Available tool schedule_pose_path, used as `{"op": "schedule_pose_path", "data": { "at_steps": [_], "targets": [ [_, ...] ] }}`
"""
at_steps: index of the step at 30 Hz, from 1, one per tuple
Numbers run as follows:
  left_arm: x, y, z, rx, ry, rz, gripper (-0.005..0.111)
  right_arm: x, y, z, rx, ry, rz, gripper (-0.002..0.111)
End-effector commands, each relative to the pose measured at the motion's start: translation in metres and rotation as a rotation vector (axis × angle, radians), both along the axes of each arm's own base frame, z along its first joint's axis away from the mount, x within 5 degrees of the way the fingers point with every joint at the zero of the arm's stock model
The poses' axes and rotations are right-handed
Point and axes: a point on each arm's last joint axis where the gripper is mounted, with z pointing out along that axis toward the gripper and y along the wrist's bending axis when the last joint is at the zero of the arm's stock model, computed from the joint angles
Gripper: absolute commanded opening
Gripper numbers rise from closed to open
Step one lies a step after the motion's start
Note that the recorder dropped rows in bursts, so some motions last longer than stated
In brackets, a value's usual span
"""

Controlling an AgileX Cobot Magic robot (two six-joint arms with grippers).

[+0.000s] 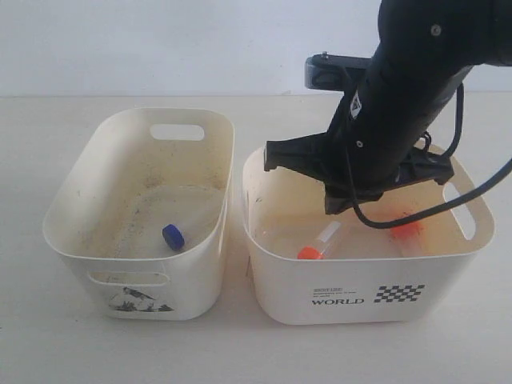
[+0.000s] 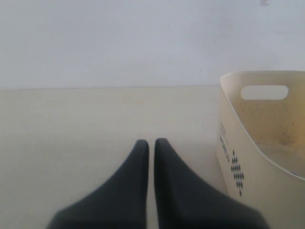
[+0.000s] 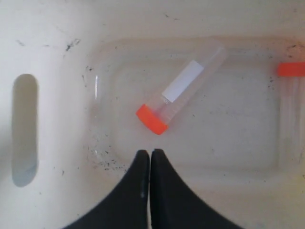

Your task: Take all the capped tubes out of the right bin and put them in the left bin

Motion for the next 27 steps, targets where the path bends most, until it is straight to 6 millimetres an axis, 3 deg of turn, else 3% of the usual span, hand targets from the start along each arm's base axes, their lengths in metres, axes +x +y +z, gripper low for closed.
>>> {"op": "schedule_pose_path", "data": {
  "at_steps": [1,6,7,16,27],
  "targets": [
    [0.0,0.0,0.001,-0.013,-0.003,0.001,0.004,0.002,-0.004,-0.008,-0.045,0.043,-0.026,0.013],
    [0.0,0.0,0.001,-0.013,-0.003,0.001,0.004,0.007,-0.002,-0.018,-0.037,0.057,-0.072,0.065],
    [0.0,0.0,0.001,-0.013,-0.003,0.001,0.004,0.008,-0.001,-0.021,-0.031,0.067,-0.106,0.07],
    [0.0,0.0,0.001,-0.013,-0.003,0.001,0.004,0.022,0.007,-0.053,0.017,0.112,-0.344,0.068],
    [0.0,0.0,0.001,-0.009,0.001,0.002,0.004,0.032,0.014,-0.095,-0.003,0.165,-0.417,0.068]
  ]
}}
